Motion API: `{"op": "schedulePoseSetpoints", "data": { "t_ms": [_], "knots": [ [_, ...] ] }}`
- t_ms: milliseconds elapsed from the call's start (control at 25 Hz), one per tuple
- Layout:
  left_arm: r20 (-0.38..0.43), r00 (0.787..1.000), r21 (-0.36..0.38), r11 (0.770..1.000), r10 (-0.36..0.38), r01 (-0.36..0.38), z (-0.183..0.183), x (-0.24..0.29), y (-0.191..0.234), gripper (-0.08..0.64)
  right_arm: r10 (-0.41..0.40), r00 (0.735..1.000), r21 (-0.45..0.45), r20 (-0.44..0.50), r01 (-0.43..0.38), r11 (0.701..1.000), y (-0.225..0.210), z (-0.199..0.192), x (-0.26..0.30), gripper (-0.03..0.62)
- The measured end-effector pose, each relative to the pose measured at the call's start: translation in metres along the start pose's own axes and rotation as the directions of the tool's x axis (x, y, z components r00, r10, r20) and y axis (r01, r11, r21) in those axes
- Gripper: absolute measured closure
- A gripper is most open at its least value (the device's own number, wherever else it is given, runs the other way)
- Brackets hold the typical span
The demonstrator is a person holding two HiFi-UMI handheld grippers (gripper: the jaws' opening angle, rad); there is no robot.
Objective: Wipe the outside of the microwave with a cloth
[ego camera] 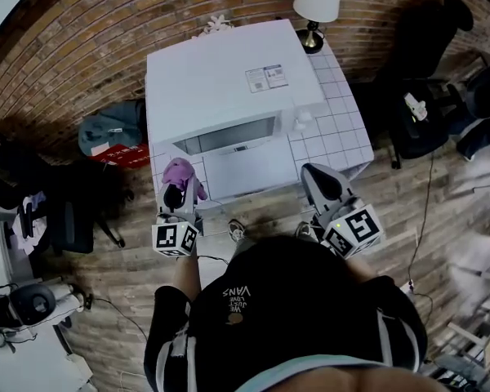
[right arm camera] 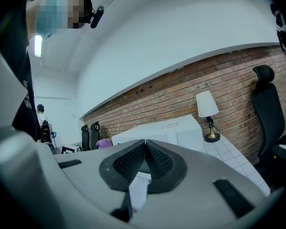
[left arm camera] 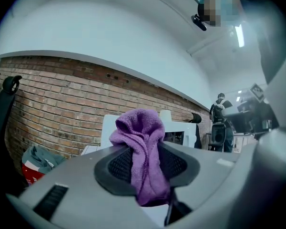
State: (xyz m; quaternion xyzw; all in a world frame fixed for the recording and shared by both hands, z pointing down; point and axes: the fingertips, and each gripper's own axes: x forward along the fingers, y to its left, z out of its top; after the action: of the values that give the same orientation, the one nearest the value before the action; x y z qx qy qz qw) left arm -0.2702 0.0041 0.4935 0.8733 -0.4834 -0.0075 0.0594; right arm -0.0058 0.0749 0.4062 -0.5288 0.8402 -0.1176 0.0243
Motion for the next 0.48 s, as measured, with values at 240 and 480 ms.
{"op": "schedulePoseSetpoints", "data": {
  "t_ms": [240, 480],
  "knots": [
    [0.043, 0.999, 0.001, 1.000, 0.027, -0.028, 0.004, 0.024, -0.097, 0.420, 0.054, 0.999, -0.020, 0.001, -0.054, 0.998, -0.064, 0.011, -0.058, 0.589],
    [0.060, 0.998, -0.011, 1.000, -0.017, 0.018, 0.002, 0.053, -0.190, 0.420, 0.053, 0.999, -0.042, -0.008, -0.053, 0.998, -0.123, 0.015, -0.105, 0.589]
  ]
}}
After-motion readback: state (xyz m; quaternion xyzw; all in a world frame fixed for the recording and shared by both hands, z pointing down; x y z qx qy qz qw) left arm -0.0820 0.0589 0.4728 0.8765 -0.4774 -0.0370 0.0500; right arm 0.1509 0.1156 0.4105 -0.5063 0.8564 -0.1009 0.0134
